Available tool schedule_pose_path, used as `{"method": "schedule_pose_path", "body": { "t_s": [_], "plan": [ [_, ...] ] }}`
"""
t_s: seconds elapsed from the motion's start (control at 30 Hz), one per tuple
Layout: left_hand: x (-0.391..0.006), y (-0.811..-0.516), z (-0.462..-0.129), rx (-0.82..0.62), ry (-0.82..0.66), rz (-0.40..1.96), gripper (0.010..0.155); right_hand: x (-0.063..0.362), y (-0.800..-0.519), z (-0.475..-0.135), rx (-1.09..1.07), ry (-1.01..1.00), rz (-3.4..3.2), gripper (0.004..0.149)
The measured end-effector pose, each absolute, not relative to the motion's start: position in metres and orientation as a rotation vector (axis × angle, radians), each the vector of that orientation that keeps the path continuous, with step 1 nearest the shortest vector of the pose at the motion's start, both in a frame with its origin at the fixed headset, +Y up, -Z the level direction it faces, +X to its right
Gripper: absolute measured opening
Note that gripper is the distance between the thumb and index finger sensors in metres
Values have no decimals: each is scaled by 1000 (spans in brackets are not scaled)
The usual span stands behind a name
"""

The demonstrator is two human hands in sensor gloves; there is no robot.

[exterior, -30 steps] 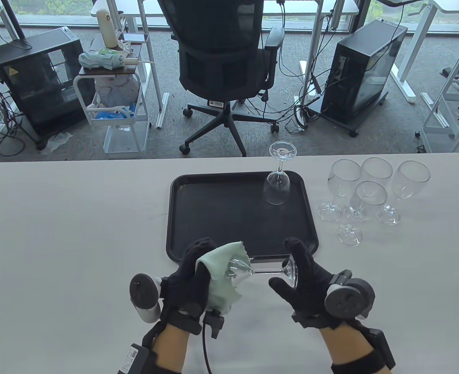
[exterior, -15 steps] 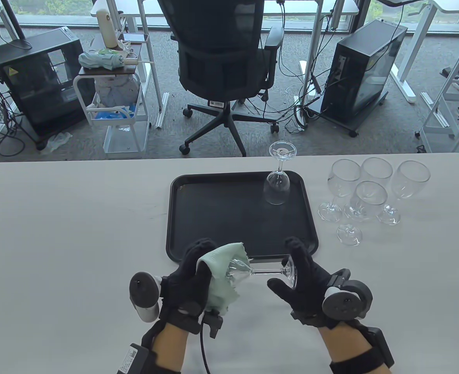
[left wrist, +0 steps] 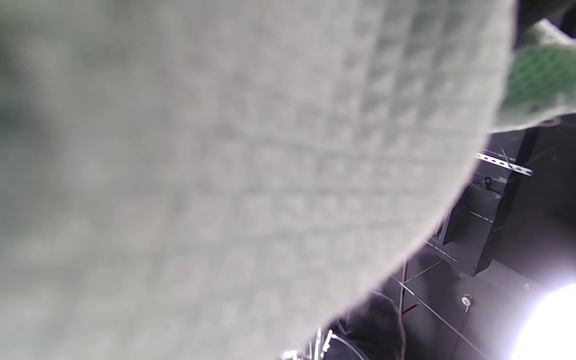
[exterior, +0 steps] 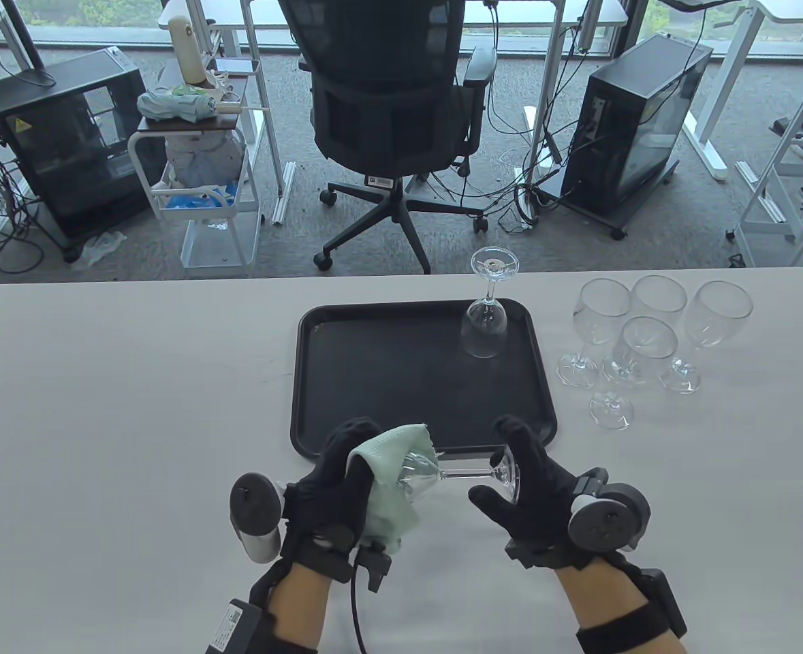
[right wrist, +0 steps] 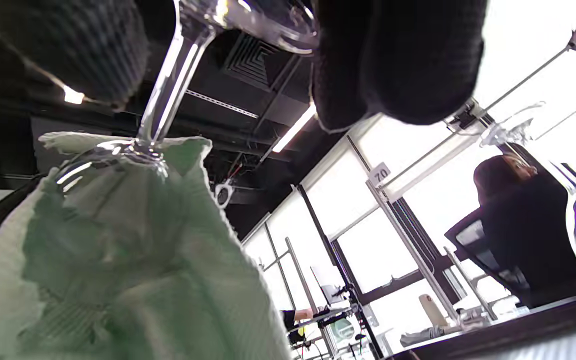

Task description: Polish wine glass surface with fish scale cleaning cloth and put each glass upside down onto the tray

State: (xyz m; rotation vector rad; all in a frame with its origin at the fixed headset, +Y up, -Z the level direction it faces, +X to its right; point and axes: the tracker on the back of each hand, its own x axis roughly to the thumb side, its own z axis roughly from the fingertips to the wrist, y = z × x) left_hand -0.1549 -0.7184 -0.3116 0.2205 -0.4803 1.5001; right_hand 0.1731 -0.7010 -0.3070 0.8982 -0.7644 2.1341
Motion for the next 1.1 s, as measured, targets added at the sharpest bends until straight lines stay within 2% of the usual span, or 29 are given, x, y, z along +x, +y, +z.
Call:
{"method": "schedule_pose_path", "body": {
  "t_s": [0.07,0.13,0.23,0.27,0.33,0.37,0.47,0.57,0.67,0.73,0.77,0.83,0.97,1.03,1.1],
  "plan": [
    [-154,-715,-310,242,-484,1487,60,173,-701,-307,839,-729,2065,89],
    [-152,-713,-308,277,-511,1450,61,173,-705,-313,741,-563,1992,81],
    [-150,-711,-305,341,-517,1377,60,175,-716,-319,559,-214,1870,79],
    [-151,-710,-305,338,-521,1369,60,176,-717,-319,592,-210,1844,80],
    [-151,-709,-307,304,-533,1364,59,176,-712,-318,664,-334,1976,85],
    [-153,-710,-308,304,-512,1378,59,175,-706,-314,752,-492,2086,89],
    [-155,-713,-310,223,-490,1487,59,172,-696,-305,909,-766,2157,95],
    [-154,-712,-309,231,-499,1489,59,173,-696,-304,859,-756,2091,90],
    [-152,-712,-306,292,-521,1458,60,173,-701,-309,706,-527,1989,80],
    [-152,-710,-305,348,-541,1411,59,174,-706,-313,624,-342,1923,80],
    [-153,-710,-306,356,-537,1398,59,174,-707,-314,637,-329,1917,80],
    [-152,-709,-307,330,-542,1405,58,174,-706,-314,669,-392,1972,83],
    [-156,-714,-310,261,-502,1468,58,171,-700,-307,878,-712,2120,94],
    [-156,-714,-310,259,-503,1489,58,171,-699,-307,857,-715,2108,92],
    [-155,-712,-309,282,-500,1457,59,171,-701,-311,782,-598,2025,86]
  ]
}}
